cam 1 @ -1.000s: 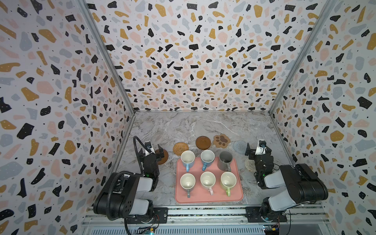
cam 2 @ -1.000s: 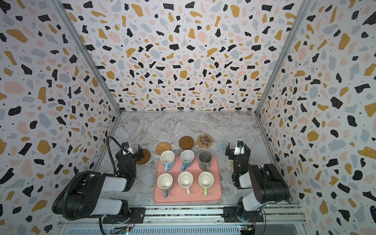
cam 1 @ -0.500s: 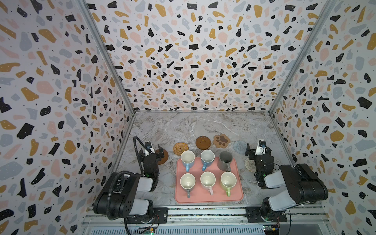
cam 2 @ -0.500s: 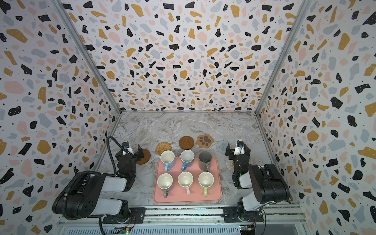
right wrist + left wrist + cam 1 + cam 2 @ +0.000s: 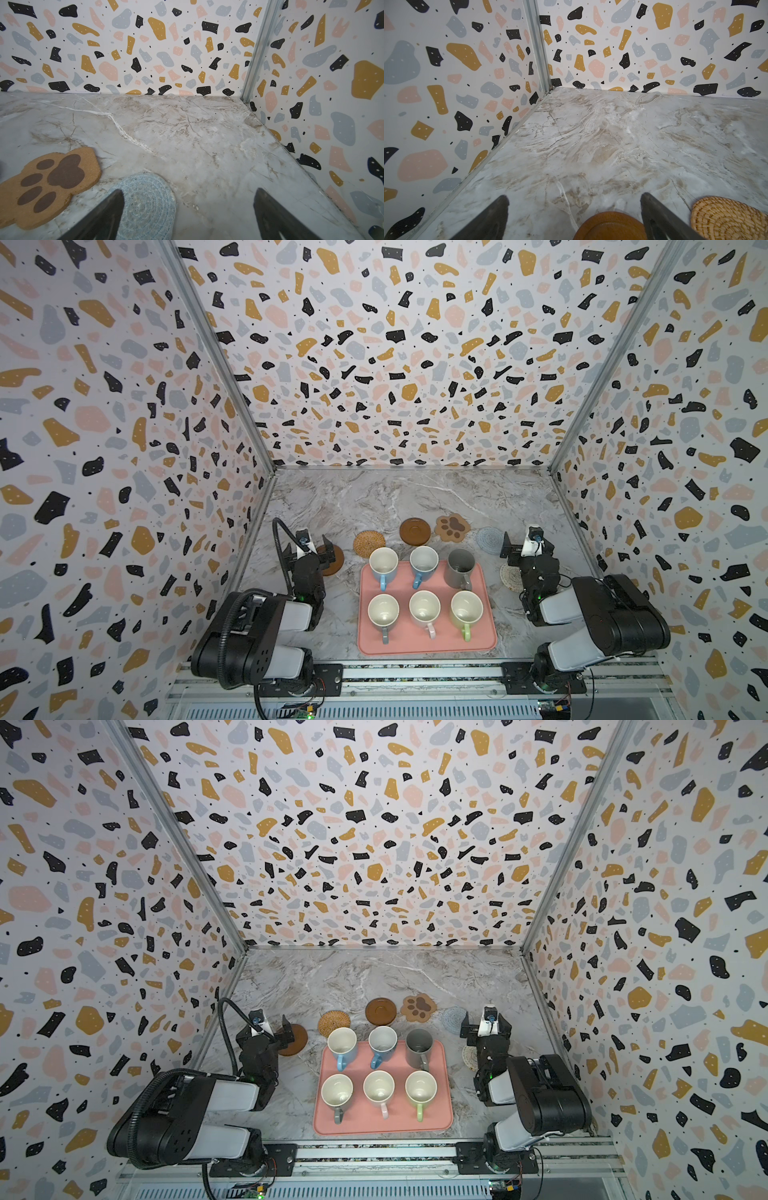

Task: Place cups on coasters
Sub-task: Move the coaster to the top-center of the table.

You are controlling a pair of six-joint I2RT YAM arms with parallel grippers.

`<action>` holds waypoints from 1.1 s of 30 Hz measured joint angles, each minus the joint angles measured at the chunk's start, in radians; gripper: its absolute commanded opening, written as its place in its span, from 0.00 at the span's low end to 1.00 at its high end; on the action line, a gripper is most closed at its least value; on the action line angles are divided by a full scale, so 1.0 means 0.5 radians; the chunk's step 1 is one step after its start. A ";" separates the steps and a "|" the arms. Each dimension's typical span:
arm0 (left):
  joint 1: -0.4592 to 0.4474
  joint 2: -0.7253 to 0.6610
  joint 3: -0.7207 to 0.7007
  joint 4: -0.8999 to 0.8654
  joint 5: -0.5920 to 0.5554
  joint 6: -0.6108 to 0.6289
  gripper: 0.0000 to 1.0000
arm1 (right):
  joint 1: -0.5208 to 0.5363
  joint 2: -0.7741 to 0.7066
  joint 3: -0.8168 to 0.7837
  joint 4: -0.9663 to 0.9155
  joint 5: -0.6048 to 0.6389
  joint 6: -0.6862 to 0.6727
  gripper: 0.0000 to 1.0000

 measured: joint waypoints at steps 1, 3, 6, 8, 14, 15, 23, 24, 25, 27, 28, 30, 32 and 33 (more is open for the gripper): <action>0.000 -0.001 0.000 0.000 -0.004 0.000 0.99 | 0.000 0.000 0.000 0.001 -0.001 0.000 0.99; 0.000 -0.041 0.018 -0.073 -0.028 -0.005 0.99 | 0.000 -0.002 0.000 0.002 0.001 -0.001 0.99; 0.000 -0.246 0.268 -0.600 -0.082 -0.062 0.99 | 0.025 -0.079 -0.002 -0.066 0.034 -0.008 0.99; 0.000 -0.387 0.512 -0.928 -0.092 -0.108 0.99 | 0.071 -0.235 0.002 -0.201 0.068 -0.019 0.99; -0.005 -0.830 0.961 -1.630 -0.004 -0.330 1.00 | 0.151 -0.822 0.257 -0.999 0.083 0.137 0.99; -0.008 -0.866 0.996 -1.717 0.031 -0.372 0.99 | 0.152 -0.887 0.326 -1.155 0.082 0.193 0.99; -0.015 -0.962 1.031 -2.343 0.313 -0.690 1.00 | 0.142 -0.904 1.003 -2.418 -0.111 0.607 0.99; -0.016 -0.980 1.018 -2.396 0.326 -0.721 1.00 | 0.134 -0.862 1.056 -2.544 -0.168 0.648 0.99; -0.016 -1.003 1.004 -2.441 0.337 -0.748 1.00 | 0.124 -0.827 1.090 -2.650 -0.205 0.684 0.99; -0.016 -1.038 0.980 -2.502 0.367 -0.800 1.00 | 0.097 -0.782 1.115 -2.824 -0.307 0.755 0.99; -0.016 -1.048 0.966 -2.518 0.386 -0.827 1.00 | 0.069 -0.774 1.114 -2.911 -0.365 0.790 0.99; -0.016 -1.048 0.920 -2.528 0.442 -0.882 1.00 | 0.008 -0.777 1.112 -3.036 -0.455 0.849 0.99; -0.018 -1.015 0.859 -2.528 0.504 -0.936 1.00 | -0.045 -0.798 1.112 -3.109 -0.530 0.899 0.99; -0.024 -0.984 0.825 -2.528 0.533 -0.958 1.00 | -0.066 -0.818 1.112 -3.141 -0.559 0.918 0.99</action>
